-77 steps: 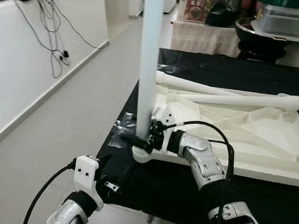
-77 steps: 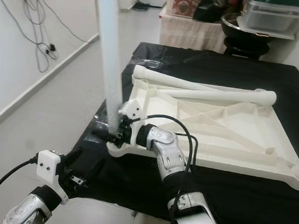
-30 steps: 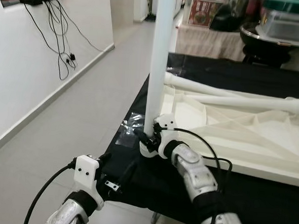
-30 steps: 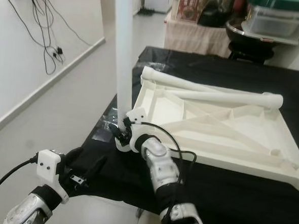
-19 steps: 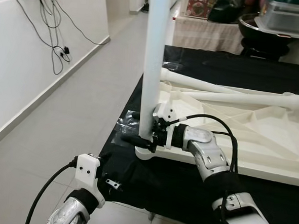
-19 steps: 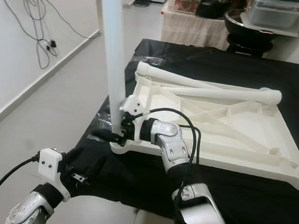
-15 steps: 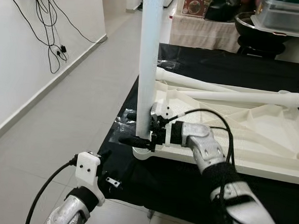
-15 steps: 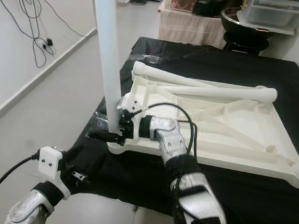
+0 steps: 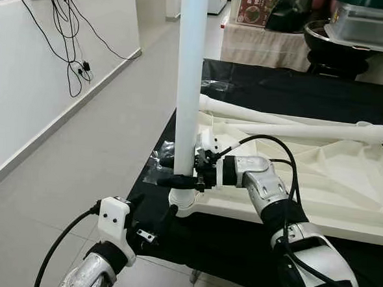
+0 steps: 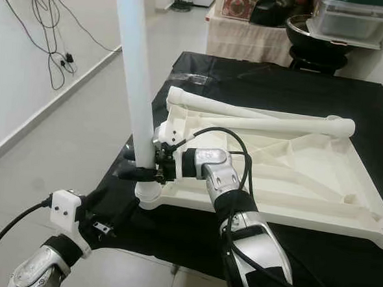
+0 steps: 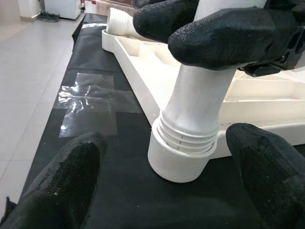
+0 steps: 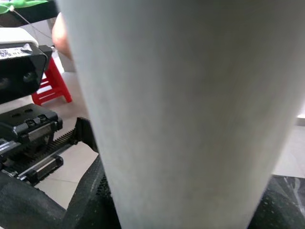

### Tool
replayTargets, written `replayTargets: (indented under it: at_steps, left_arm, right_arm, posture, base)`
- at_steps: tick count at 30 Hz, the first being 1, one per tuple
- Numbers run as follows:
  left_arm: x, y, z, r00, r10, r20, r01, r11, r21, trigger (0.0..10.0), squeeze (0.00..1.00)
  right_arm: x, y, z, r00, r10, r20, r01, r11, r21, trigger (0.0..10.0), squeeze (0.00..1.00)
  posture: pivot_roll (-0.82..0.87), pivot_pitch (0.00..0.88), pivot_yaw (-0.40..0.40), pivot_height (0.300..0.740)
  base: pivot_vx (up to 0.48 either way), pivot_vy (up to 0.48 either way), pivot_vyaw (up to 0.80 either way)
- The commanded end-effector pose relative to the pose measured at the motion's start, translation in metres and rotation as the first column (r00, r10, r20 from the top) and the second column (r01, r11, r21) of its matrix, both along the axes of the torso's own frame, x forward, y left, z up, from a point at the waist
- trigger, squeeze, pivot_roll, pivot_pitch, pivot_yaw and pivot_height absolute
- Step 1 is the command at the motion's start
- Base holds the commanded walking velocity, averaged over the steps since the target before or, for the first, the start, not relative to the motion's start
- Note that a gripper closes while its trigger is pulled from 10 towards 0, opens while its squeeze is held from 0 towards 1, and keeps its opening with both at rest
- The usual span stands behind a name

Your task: Building children table

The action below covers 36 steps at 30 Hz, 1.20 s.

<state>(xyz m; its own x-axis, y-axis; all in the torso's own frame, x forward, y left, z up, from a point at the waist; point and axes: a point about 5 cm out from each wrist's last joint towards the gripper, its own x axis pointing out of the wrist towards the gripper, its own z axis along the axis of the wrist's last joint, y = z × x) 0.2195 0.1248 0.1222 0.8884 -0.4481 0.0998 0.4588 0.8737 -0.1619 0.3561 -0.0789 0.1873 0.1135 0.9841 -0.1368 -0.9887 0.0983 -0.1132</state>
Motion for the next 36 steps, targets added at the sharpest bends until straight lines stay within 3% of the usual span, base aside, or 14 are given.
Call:
replayTargets:
  at_steps: [1, 2, 5, 7, 10, 21, 22, 23, 24, 25, 30, 31, 33, 36]
  left_arm:
    - [-0.002, -0.001, -0.005, 1.0, -0.002, -0.024, 0.002, 1.0, 0.001, 10.0, 0.0]
    - [-0.003, -0.001, -0.005, 1.0, -0.004, -0.025, 0.004, 1.0, -0.003, 10.0, 0.0]
    - [-0.003, -0.001, -0.005, 1.0, -0.004, -0.025, 0.004, 1.0, -0.003, 10.0, 0.0]
    - [-0.003, 0.0, -0.004, 1.0, -0.007, -0.029, 0.007, 1.0, -0.018, 10.0, 0.0]
    - [-0.003, 0.001, -0.003, 0.999, -0.01, -0.031, 0.01, 1.0, -0.021, 10.0, 0.0]
    - [-0.001, 0.0, -0.004, 0.999, -0.037, -0.035, 0.036, 0.999, -0.02, 10.0, 0.0]
    - [-0.001, 0.0, -0.003, 0.999, -0.026, -0.033, 0.026, 0.999, -0.023, 10.0, 0.0]
    - [-0.001, 0.0, -0.003, 0.999, -0.026, -0.033, 0.026, 0.999, -0.023, 10.0, 0.0]
    - [-0.001, 0.001, -0.003, 0.999, -0.018, -0.03, 0.017, 1.0, -0.023, 10.0, 0.0]
    - [0.0, 0.001, -0.003, 0.999, -0.013, -0.029, 0.013, 1.0, -0.024, 10.0, 0.0]
    - [0.001, 0.001, -0.002, 0.999, -0.015, -0.03, 0.014, 1.0, -0.023, 10.0, 0.0]
    - [0.001, 0.001, -0.002, 0.999, -0.016, -0.028, 0.016, 1.0, -0.019, 10.0, 0.0]
    - [0.001, 0.001, -0.002, 0.999, -0.018, -0.026, 0.018, 1.0, -0.015, 10.0, 0.0]
    - [0.001, 0.001, -0.002, 1.0, -0.017, -0.025, 0.017, 1.0, -0.014, 10.0, 0.0]
  right_arm:
    - [0.003, -0.01, -0.01, 0.988, -0.149, 0.033, 0.15, 0.988, -0.033, 0.0, 0.0]
    - [0.01, -0.017, -0.015, 0.928, -0.372, 0.019, 0.371, 0.928, 0.019, 0.0, 0.0]
    - [0.01, -0.017, -0.015, 0.928, -0.372, 0.019, 0.371, 0.928, 0.019, 0.0, 0.0]
    - [-0.008, -0.016, -0.045, 0.703, -0.708, -0.073, 0.711, 0.696, 0.097, 0.0, 0.0]
    - [-0.021, -0.012, -0.055, 0.646, -0.756, -0.101, 0.763, 0.64, 0.093, 0.0, 0.0]
    - [-0.021, 0.003, -0.051, 0.64, -0.765, -0.071, 0.768, 0.633, 0.097, 0.7, 0.0]
    - [-0.019, 0.005, -0.048, 0.64, -0.766, -0.063, 0.768, 0.633, 0.1, 10.0, 0.0]
    - [-0.019, 0.005, -0.048, 0.64, -0.766, -0.063, 0.768, 0.633, 0.1, 10.0, 0.0]
    - [-0.019, 0.011, -0.042, 0.711, -0.698, -0.086, 0.703, 0.699, 0.135, 10.0, 0.94]
    - [-0.021, 0.014, -0.036, 0.779, -0.62, -0.095, 0.627, 0.763, 0.157, 10.0, 1.0]
    - [-0.027, 0.015, -0.028, 0.885, -0.46, -0.075, 0.466, 0.869, 0.167, 10.0, 1.0]
    - [-0.026, 0.011, -0.025, 0.927, -0.373, -0.04, 0.374, 0.917, 0.141, 10.0, 0.29]
    - [-0.025, 0.006, -0.023, 0.962, -0.273, -0.008, 0.272, 0.957, 0.103, 10.0, 0.29]
    - [-0.022, 0.004, -0.023, 0.971, -0.239, -0.01, 0.239, 0.968, 0.082, 10.0, 0.0]
  posture:
    - [0.05, 0.093, -0.019, 0.74]
    - [0.05, 0.096, -0.024, 0.74]
    - [0.05, 0.096, -0.024, 0.74]
    - [0.02, 0.124, -0.002, 0.74]
    - [0.01, 0.124, 0.015, 0.74]
    - [0.02, 0.119, 0.004, 0.74]
    - [0.02, 0.119, 0.003, 0.74]
    - [0.02, 0.119, 0.003, 0.74]
    - [0.03, 0.119, 0.001, 0.74]
    - [0.03, 0.116, 0.003, 0.74]
    - [0.04, 0.113, 0.007, 0.74]
    - [0.05, 0.113, 0.0, 0.74]
    - [0.05, 0.113, 0.0, 0.74]
    - [0.05, 0.112, -0.001, 0.74]
  base:
    - [0.0, 0.0, 0.0]
    - [0.0, 0.0, 0.0]
    - [0.0, 0.0, 0.0]
    - [0.0, 0.0, 0.0]
    - [0.0, 0.0, 0.0]
    - [0.0, 0.0, 0.0]
    - [0.0, 0.0, 0.0]
    - [0.0, 0.0, 0.0]
    - [0.0, 0.0, 0.0]
    - [0.0, 0.0, 0.0]
    - [0.0, 0.0, 0.0]
    - [0.0, 0.0, 0.0]
    - [0.0, 0.0, 0.0]
    - [0.0, 0.0, 0.0]
